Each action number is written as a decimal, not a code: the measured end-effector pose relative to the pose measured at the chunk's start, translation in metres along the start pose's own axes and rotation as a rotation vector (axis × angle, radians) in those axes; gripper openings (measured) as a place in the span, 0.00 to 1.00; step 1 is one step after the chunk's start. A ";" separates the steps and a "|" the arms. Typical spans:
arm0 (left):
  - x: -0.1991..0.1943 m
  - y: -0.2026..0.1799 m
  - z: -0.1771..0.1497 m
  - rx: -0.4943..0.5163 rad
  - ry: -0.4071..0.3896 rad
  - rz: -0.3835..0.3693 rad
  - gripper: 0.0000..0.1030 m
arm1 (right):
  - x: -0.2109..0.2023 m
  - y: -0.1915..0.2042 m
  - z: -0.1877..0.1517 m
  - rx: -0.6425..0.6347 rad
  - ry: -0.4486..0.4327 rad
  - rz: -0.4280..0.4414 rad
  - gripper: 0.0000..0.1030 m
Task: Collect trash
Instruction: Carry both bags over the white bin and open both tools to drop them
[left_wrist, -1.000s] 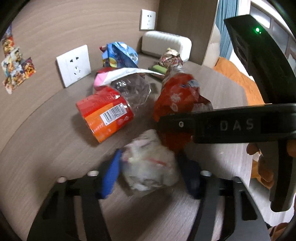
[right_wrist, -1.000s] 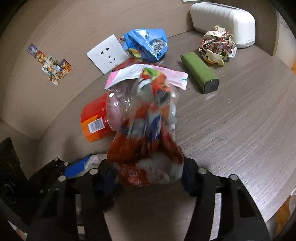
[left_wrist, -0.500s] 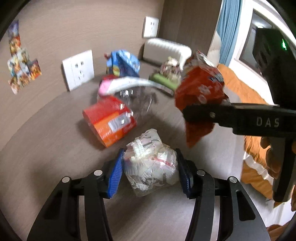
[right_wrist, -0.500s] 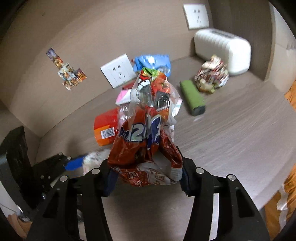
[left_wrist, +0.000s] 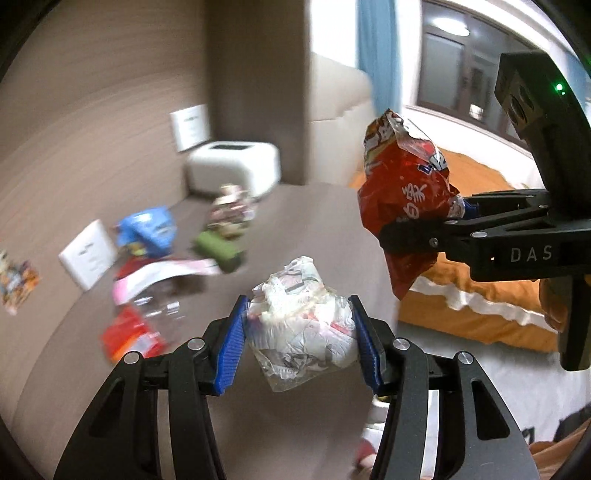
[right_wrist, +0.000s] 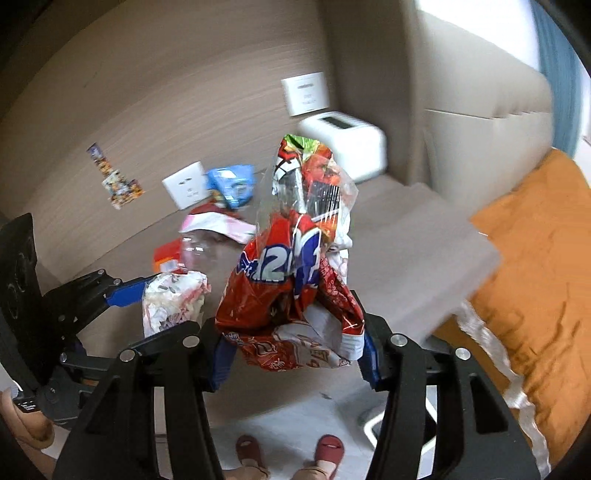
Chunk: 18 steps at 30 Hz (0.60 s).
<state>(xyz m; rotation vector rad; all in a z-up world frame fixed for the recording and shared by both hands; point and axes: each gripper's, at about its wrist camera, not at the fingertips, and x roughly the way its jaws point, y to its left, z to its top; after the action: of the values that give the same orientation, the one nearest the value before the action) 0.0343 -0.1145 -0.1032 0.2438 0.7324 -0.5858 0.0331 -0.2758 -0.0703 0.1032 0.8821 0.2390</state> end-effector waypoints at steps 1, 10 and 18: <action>0.005 -0.012 0.003 0.019 0.007 -0.019 0.51 | -0.007 -0.009 -0.005 0.010 -0.001 -0.017 0.54; 0.056 -0.108 0.008 0.157 0.075 -0.170 0.51 | -0.043 -0.082 -0.063 0.113 0.038 -0.152 0.54; 0.116 -0.176 -0.010 0.245 0.195 -0.305 0.51 | -0.035 -0.143 -0.134 0.192 0.137 -0.228 0.54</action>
<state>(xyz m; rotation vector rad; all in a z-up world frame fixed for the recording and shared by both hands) -0.0046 -0.3015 -0.1916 0.4248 0.8946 -0.9543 -0.0686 -0.4241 -0.1552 0.1648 1.0438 -0.0523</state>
